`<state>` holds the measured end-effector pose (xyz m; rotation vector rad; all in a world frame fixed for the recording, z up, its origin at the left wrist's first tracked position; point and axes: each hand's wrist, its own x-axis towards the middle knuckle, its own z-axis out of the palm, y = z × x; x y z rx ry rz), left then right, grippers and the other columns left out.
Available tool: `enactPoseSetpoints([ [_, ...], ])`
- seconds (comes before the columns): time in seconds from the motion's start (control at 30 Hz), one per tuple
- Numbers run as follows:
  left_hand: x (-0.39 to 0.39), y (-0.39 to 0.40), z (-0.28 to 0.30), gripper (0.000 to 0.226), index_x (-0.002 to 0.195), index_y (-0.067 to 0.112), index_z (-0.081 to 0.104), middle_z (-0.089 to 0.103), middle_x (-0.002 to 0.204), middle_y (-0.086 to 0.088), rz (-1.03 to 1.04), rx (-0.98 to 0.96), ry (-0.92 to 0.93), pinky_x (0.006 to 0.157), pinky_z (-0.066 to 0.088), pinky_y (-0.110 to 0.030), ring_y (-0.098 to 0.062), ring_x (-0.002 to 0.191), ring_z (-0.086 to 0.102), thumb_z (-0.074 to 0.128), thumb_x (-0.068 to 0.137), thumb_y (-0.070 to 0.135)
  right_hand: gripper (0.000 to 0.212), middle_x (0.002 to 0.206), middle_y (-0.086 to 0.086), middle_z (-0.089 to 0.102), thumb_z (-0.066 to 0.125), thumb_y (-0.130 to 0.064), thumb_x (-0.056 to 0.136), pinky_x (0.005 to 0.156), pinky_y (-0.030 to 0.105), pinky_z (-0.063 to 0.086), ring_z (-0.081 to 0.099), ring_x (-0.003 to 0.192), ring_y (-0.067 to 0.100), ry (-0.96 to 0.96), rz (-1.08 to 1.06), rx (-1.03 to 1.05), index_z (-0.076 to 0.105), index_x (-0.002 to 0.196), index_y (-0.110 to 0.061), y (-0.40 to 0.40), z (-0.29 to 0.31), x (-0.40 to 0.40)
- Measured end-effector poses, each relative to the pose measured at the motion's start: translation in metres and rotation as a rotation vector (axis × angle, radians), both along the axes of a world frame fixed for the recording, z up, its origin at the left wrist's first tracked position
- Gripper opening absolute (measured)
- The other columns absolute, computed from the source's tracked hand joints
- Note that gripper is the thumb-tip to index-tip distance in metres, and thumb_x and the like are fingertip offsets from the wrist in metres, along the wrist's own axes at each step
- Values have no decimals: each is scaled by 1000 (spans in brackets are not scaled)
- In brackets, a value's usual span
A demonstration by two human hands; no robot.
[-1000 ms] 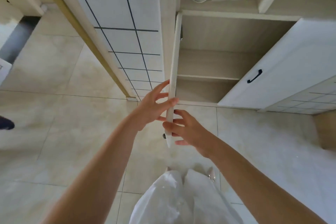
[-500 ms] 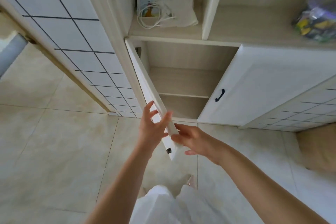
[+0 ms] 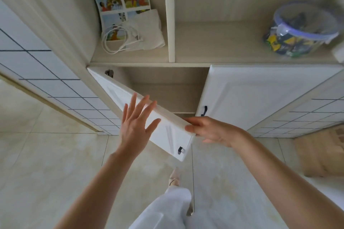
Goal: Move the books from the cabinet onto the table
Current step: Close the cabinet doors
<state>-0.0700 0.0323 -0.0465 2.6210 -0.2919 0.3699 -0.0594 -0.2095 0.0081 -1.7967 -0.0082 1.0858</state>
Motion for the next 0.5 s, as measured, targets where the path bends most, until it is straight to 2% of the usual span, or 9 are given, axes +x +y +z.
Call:
enactPoseSetpoints([
  [0.07,16,3,-6,46,134,17,55,49,145,-5,-93,59,-54,115,25,-57,-28,145,28,51,93,37,35,125,-24,60,49,-31,99,95,26,43,54,118,1,-103,12,-27,52,130,-49,-7,3,11],
  [0.1,26,3,-9,44,133,17,56,52,143,-5,-126,77,-92,115,26,-57,-28,143,32,51,94,34,34,123,-18,62,51,-29,98,93,24,45,57,116,3,-206,-6,-80,54,131,-39,-11,1,16],
  [0.2,43,0,-16,39,132,16,58,54,141,-5,-170,112,-188,115,25,-56,-28,141,36,52,95,27,26,111,-11,63,59,-33,92,83,35,52,61,101,10,-646,-120,-397,58,118,-30,-13,-10,15],
  [0.27,55,-7,-18,40,135,16,56,51,143,-6,-162,123,-195,116,24,-56,-28,142,34,52,96,25,31,106,-5,63,67,-19,86,69,35,54,63,92,18,-983,-106,-609,60,116,-24,-9,-21,13],
  [0.3,58,-11,-19,40,136,16,55,50,144,-6,-150,132,-187,116,24,-56,-28,143,33,50,97,25,43,105,0,64,71,-6,77,66,35,56,64,90,23,-1088,-79,-676,62,117,-18,-5,-28,12],
  [0.33,63,-15,-19,40,136,16,54,49,145,-6,-140,139,-181,116,23,-56,-28,144,32,48,98,26,57,106,4,65,71,4,67,70,36,58,66,93,27,-1159,-67,-720,62,121,-12,-1,-35,13],
  [0.37,67,-17,-19,41,137,16,53,48,146,-6,-136,146,-177,116,23,-57,-28,144,31,47,98,25,65,112,10,66,67,9,63,80,37,59,66,101,30,-1206,-61,-758,60,126,-6,2,-41,14],
  [0.43,78,-18,-19,43,139,17,50,44,149,-6,-139,164,-181,116,22,-58,-29,145,29,48,97,23,64,133,20,58,53,6,73,101,44,49,55,124,36,-1223,-55,-844,49,137,2,10,-47,21],
  [0.5,88,-20,-20,47,142,17,46,40,152,-6,-141,197,-184,116,21,-59,-29,146,27,51,95,20,63,149,22,40,37,3,80,110,48,38,36,139,38,-1211,-44,-922,38,143,3,12,-49,31],
])
